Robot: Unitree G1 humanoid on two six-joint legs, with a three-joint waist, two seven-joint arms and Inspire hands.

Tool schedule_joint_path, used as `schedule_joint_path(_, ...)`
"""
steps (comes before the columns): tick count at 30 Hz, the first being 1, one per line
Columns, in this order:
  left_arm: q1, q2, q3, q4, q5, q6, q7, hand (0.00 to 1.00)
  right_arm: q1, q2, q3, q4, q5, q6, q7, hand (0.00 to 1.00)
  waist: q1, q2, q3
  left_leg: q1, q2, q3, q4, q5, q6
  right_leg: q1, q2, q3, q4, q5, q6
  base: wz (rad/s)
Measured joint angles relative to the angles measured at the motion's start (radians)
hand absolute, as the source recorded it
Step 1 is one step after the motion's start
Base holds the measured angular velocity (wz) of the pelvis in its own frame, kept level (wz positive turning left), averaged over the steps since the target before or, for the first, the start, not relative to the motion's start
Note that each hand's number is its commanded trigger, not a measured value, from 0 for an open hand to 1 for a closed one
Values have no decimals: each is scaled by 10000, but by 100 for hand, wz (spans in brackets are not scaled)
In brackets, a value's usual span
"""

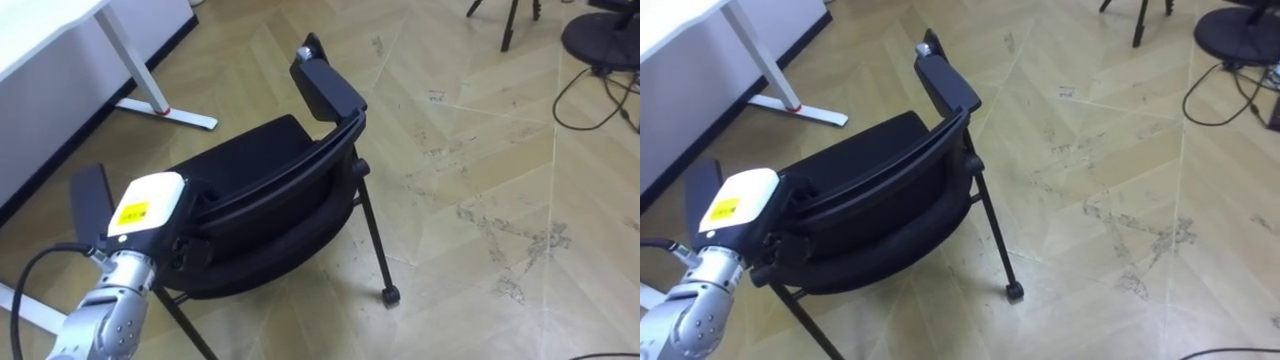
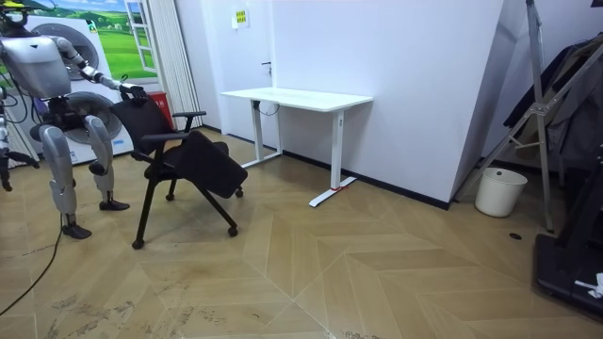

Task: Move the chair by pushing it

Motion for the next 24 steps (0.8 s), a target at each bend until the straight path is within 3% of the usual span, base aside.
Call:
schedule_joint_path(3,168,384,64,12,-311,-285,138,100,534,-33,-1055,-1292,-107,-211,-607,0,-94,-76,40,-25,0,30,-3,0,0,-24,5,42,7,0,0,-5)
schedule_joint_path(6,322,395,238,298,-334,-669,679,100,1042,-44,-1790,-3142,-528,-740,-1780,0,-260,-152,39,-136,-1,61,10,0,0,-124,6,28,49,1,2,-4)
schedule_joint_path(10,321,390,554,640,-238,-1027,1111,100,827,-88,-2446,-5520,-1898,-1510,-3575,0,-273,-194,-18,-382,35,253,25,0,0,-659,40,208,320,33,-14,-14)
schedule_joint_path(13,324,391,561,650,-126,-1060,1191,100,816,-94,-2449,-7201,-2603,-1870,-4830,0,-259,-283,-83,-402,36,295,40,0,0,-703,40,249,348,36,-12,-4)
schedule_joint_path(18,321,371,567,665,-163,-1097,1185,100,385,-100,-2414,-9396,-3243,-2059,-6151,0,-182,-260,-163,-498,37,377,67,0,0,-860,39,325,393,37,-12,-4)
schedule_joint_path(24,243,277,569,616,-157,-1115,884,100,-173,-341,-1530,-12234,-5208,-2100,-7057,0,240,-254,-165,-337,35,561,34,0,0,-874,74,607,413,39,-11,-13)
